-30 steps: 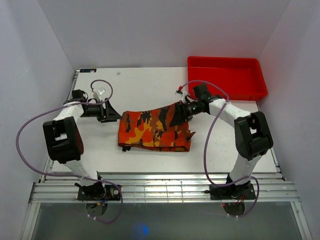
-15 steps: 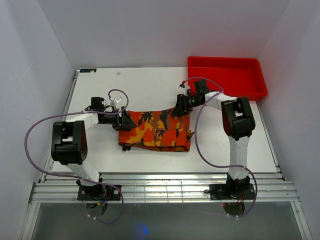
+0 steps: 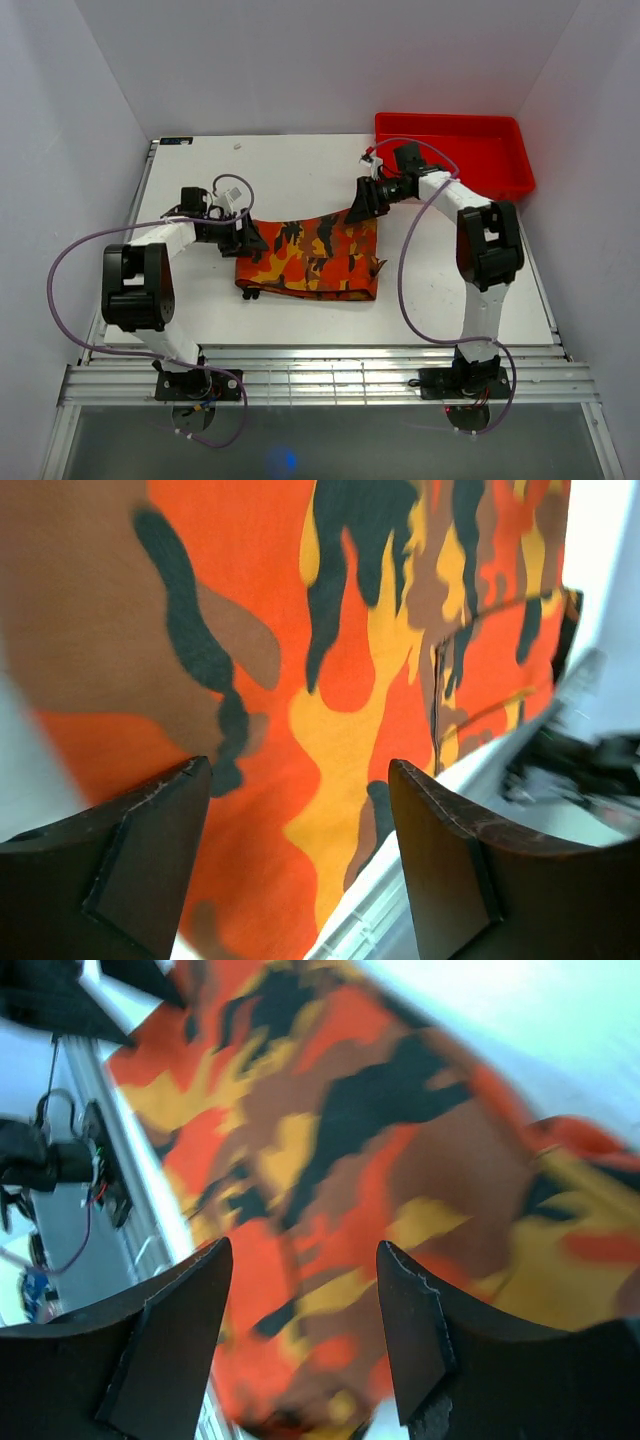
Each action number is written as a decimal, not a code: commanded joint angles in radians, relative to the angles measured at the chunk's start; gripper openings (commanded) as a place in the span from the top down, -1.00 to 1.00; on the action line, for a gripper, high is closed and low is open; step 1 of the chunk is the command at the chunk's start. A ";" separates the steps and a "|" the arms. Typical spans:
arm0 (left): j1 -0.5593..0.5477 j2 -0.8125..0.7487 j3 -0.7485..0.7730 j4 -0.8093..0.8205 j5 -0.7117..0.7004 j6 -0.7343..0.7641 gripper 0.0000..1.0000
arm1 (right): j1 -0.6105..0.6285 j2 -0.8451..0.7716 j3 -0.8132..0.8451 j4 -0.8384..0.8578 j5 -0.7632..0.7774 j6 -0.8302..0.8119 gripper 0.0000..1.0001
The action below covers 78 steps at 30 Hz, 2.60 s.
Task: Fold and stack the trousers
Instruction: Fold the trousers, then neatly place the folded trousers to the corner
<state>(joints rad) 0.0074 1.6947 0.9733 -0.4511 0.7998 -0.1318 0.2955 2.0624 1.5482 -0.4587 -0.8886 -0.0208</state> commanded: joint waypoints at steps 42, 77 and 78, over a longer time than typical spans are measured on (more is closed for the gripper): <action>-0.155 -0.299 0.248 -0.225 -0.715 -0.023 -0.95 | 0.125 -0.224 -0.212 0.080 -0.036 0.099 -0.87; -0.009 0.647 0.723 -0.267 -0.936 0.127 -0.79 | -0.223 -0.383 -0.296 -0.120 0.120 -0.113 -0.80; 0.031 0.664 0.751 -0.267 -0.923 0.176 -0.80 | -0.226 -0.386 -0.300 -0.120 0.119 -0.116 -0.80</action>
<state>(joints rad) -0.0265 2.1860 1.7264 -0.7719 -0.0624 -0.1860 0.0792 1.6909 1.2369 -0.5735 -0.7616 -0.1059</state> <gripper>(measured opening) 0.899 0.903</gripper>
